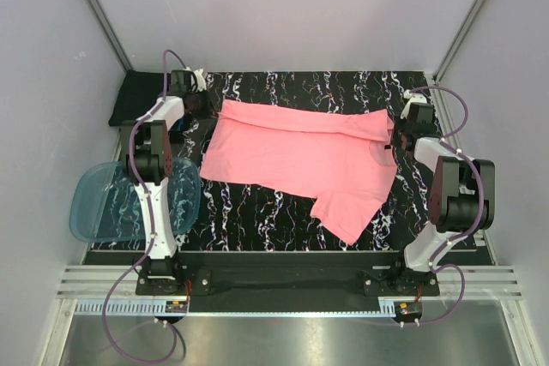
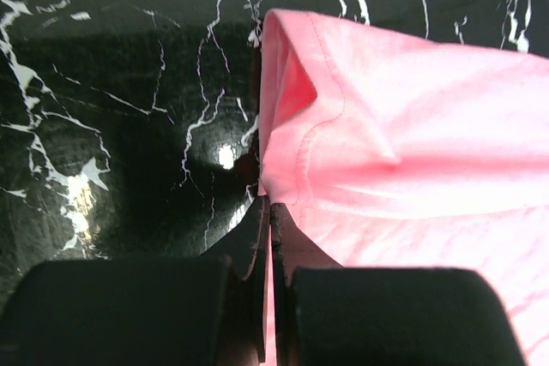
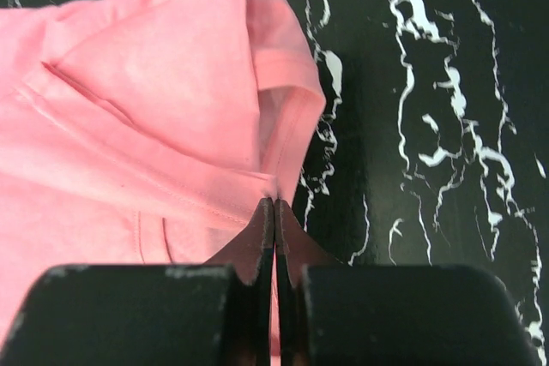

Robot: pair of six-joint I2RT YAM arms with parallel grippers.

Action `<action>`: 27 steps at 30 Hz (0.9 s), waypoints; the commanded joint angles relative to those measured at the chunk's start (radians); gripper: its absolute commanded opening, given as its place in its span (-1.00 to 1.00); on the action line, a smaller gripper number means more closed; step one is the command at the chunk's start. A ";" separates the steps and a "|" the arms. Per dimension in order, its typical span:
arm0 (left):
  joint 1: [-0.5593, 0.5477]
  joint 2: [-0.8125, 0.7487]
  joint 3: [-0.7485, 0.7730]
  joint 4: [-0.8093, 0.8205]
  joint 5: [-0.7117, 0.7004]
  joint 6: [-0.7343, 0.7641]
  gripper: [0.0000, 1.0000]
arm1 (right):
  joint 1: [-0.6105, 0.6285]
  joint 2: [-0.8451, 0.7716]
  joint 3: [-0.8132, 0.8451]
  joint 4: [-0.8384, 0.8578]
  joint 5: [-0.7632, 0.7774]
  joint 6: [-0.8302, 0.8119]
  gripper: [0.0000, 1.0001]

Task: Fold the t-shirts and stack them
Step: Fold the tshirt

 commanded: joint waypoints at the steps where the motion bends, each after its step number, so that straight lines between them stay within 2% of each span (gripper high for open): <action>1: -0.001 -0.075 0.006 -0.015 -0.028 0.038 -1.00 | -0.005 -0.054 -0.013 -0.009 0.055 0.014 -1.00; 6: -0.001 -0.080 0.002 -0.024 -0.054 0.035 -0.97 | -0.005 -0.054 -0.016 -0.029 0.030 0.033 -0.99; 7: -0.001 -0.080 0.005 -0.030 -0.061 0.031 -0.92 | -0.005 -0.052 -0.015 -0.035 0.027 0.033 -0.97; 8: 0.000 -0.081 0.005 -0.041 -0.069 0.033 -0.74 | -0.005 -0.049 -0.004 -0.075 0.024 0.060 -0.93; 10: -0.001 -0.089 0.015 -0.065 -0.077 0.038 -0.72 | -0.005 -0.049 0.026 -0.130 0.028 0.068 -0.80; 13: -0.001 -0.142 0.002 -0.104 -0.098 0.036 -0.40 | -0.005 -0.064 0.074 -0.244 0.067 0.079 -0.61; 14: 0.000 -0.161 -0.017 -0.105 -0.104 0.033 -0.35 | -0.005 -0.069 0.086 -0.273 0.070 0.091 -0.59; 17: -0.006 -0.231 -0.051 -0.072 -0.071 -0.013 -0.21 | -0.005 -0.092 0.131 -0.360 0.019 0.134 -0.40; 18: -0.026 -0.239 -0.066 -0.059 -0.065 -0.022 -0.10 | -0.005 -0.093 0.140 -0.377 -0.052 0.147 -0.33; 24: -0.109 -0.172 -0.028 -0.070 -0.009 -0.045 -0.11 | -0.005 0.009 0.235 -0.348 -0.146 0.195 -0.26; 27: -0.126 -0.138 -0.029 -0.061 -0.006 -0.064 -0.12 | -0.005 0.127 0.377 -0.440 -0.203 0.139 -0.22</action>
